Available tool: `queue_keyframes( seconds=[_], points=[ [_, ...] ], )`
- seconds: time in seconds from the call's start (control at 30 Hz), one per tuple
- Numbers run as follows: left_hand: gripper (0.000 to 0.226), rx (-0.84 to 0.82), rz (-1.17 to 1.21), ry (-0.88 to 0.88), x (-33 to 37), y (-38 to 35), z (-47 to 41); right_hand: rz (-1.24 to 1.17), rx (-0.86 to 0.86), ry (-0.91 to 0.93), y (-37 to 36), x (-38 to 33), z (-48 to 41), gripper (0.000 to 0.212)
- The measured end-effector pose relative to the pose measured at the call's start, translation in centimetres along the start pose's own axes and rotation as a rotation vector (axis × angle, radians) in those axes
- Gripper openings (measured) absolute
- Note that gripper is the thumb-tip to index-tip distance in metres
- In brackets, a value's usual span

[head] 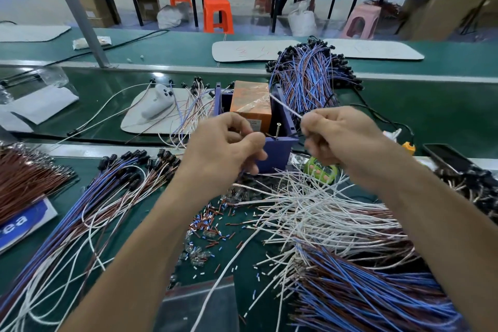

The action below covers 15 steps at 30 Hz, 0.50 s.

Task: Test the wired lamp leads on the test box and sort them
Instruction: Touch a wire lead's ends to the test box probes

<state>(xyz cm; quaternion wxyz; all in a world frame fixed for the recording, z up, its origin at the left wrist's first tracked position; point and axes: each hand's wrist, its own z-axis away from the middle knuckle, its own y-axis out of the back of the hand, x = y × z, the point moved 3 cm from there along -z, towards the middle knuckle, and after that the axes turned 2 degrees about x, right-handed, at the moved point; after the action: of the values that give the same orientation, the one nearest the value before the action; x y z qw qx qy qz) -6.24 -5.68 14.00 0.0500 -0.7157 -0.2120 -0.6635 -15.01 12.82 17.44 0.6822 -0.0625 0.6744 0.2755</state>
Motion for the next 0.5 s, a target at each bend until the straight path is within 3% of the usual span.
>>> queue_keyframes(
  seconds=[0.1, 0.17, 0.37, 0.5],
  points=[
    [0.017, -0.030, -0.069, -0.048, 1.0, -1.2, 0.2, -0.274, -0.077, -0.058, -2.4, 0.0, 1.1, 0.021],
    [0.017, -0.044, -0.074, -0.066, 1.2, -1.6, 0.4, -0.297, -0.072, -0.034, -3.4, 0.2, 1.5, 0.016],
    [0.009, -0.065, -0.110, -0.081, 0.6, -1.2, 1.2, -0.316, 0.034, -0.005, -4.4, 1.5, 2.0, 0.031],
    [0.012, 0.113, -0.168, -0.021, -1.0, -0.2, 1.9, -0.395, 0.049, -0.048, -3.9, 2.3, 2.3, 0.023]
  ],
)
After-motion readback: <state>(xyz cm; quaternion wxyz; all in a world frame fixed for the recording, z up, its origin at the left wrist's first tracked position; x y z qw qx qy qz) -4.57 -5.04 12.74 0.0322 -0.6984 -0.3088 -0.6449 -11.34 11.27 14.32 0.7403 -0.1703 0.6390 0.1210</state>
